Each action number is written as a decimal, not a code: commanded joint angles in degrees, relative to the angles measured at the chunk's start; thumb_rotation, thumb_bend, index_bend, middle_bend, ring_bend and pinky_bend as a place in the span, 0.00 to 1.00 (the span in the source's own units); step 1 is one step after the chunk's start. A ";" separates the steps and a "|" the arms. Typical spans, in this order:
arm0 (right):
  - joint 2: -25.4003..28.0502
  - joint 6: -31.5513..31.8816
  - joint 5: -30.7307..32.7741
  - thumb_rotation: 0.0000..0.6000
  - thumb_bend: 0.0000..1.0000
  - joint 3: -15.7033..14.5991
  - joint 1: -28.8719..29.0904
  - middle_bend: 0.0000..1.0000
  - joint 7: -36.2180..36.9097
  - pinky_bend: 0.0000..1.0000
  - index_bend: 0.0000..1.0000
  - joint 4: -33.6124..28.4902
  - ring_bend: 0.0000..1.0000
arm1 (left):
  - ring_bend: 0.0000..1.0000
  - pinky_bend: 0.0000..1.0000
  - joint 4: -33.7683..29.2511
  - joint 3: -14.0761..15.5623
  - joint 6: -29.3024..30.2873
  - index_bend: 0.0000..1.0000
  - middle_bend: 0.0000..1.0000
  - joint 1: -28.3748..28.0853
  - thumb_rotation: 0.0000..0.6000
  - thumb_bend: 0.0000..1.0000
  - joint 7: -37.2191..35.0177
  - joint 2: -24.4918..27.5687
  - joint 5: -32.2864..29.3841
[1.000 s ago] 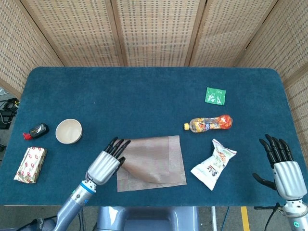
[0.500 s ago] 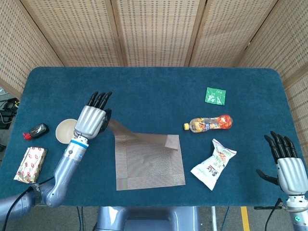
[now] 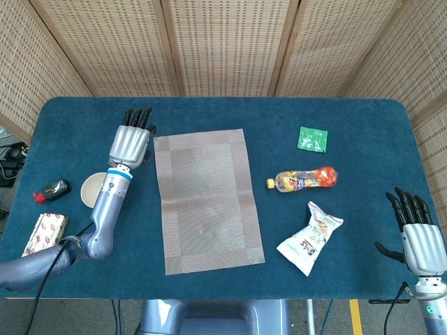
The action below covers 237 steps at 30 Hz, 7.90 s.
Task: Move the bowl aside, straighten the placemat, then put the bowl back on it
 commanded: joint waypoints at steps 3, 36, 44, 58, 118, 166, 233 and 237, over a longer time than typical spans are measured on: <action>-0.26 -0.47 -0.05 1.00 0.05 -0.15 0.25 0.00 -0.40 0.00 0.00 0.08 0.00 | 0.00 0.00 0.93 1.95 1.26 0.01 0.00 -0.15 1.00 0.16 -1.23 1.26 1.42; -3.07 -1.41 -5.04 1.00 0.05 -3.65 0.86 0.00 -6.30 0.00 0.00 -0.64 0.00 | 0.00 0.00 -19.65 26.73 34.32 0.05 0.00 35.51 1.00 0.16 -27.86 20.08 30.41; -3.85 -1.91 -6.21 1.00 0.05 -4.46 1.18 0.00 -7.32 0.00 0.03 -0.32 0.00 | 0.00 0.00 -16.61 27.59 37.92 0.05 0.00 39.67 1.00 0.16 -29.07 18.45 32.63; -5.11 -11.39 -8.02 1.00 0.05 -4.94 7.25 0.00 -14.22 0.00 0.13 -2.00 0.00 | 0.00 0.00 -15.94 25.85 37.69 0.05 0.00 41.14 1.00 0.16 -31.18 18.77 34.28; -12.39 -22.93 -1.47 1.00 0.20 2.10 21.87 0.47 -22.49 0.48 0.69 -1.19 0.40 | 0.00 0.00 -14.15 21.51 34.08 0.11 0.00 42.36 1.00 0.16 -33.28 17.79 34.08; -13.30 -19.76 7.06 1.00 0.02 4.16 31.18 0.00 -23.72 0.00 0.11 5.41 0.00 | 0.00 0.00 -12.81 20.13 32.49 0.10 0.00 42.48 1.00 0.16 -34.96 18.87 32.31; -30.28 -23.12 -5.67 1.00 0.01 -9.39 22.10 0.00 -19.40 0.00 0.10 8.77 0.00 | 0.00 0.00 -8.01 19.71 29.11 0.10 0.00 41.06 1.00 0.16 -35.89 15.71 30.47; -31.81 -21.60 -6.34 1.00 0.03 -8.71 21.92 0.00 -19.47 0.00 0.10 10.66 0.00 | 0.00 0.00 -8.05 19.65 29.25 0.10 0.00 41.07 1.00 0.16 -35.87 15.71 30.49</action>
